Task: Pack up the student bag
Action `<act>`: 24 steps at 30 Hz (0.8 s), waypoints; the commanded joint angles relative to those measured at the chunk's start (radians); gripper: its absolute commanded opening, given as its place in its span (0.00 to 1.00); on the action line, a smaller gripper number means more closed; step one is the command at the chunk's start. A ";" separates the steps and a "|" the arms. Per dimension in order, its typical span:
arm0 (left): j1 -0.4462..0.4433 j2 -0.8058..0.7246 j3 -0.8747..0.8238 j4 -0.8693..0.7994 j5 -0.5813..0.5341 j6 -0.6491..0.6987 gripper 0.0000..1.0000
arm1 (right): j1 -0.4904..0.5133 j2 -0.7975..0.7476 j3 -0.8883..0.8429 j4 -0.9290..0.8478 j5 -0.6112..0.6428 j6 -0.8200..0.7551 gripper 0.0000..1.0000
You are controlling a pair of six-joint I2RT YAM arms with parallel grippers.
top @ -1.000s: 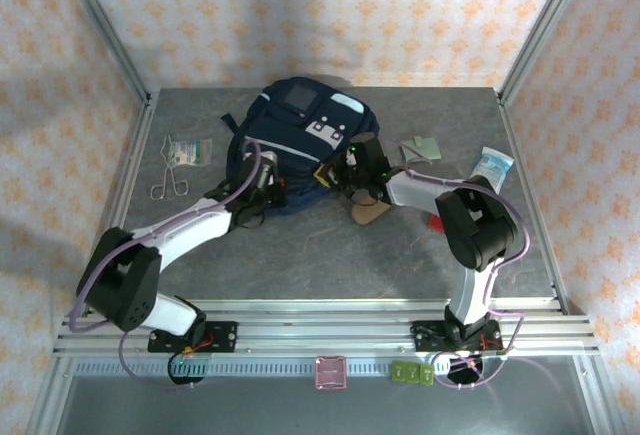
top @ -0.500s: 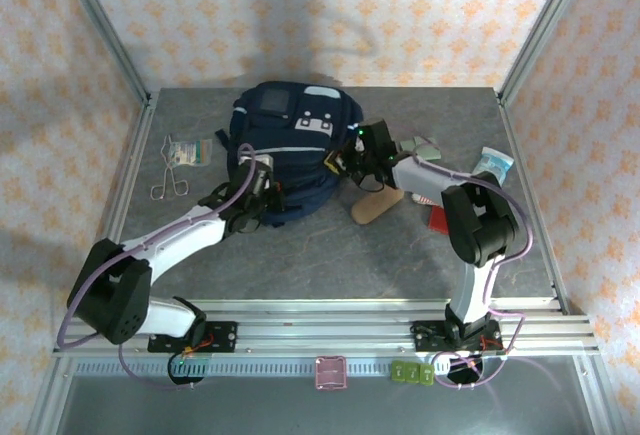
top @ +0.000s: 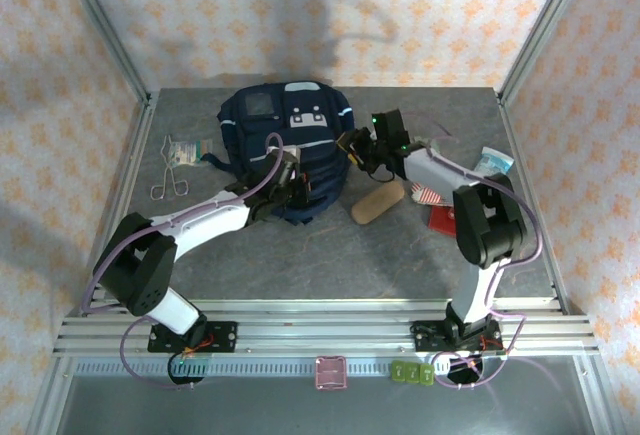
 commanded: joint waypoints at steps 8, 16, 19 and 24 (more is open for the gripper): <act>-0.014 0.003 0.053 -0.001 0.039 0.007 0.00 | 0.096 -0.027 -0.062 0.114 -0.099 0.110 0.48; -0.030 0.014 0.030 -0.003 0.020 0.022 0.00 | 0.106 0.083 0.016 0.142 -0.063 0.161 0.38; -0.030 0.015 0.013 -0.006 -0.021 0.022 0.00 | 0.106 0.119 0.041 0.141 -0.051 0.158 0.20; -0.026 0.011 -0.015 -0.073 -0.156 0.019 0.00 | 0.101 0.108 0.032 0.164 -0.038 0.154 0.00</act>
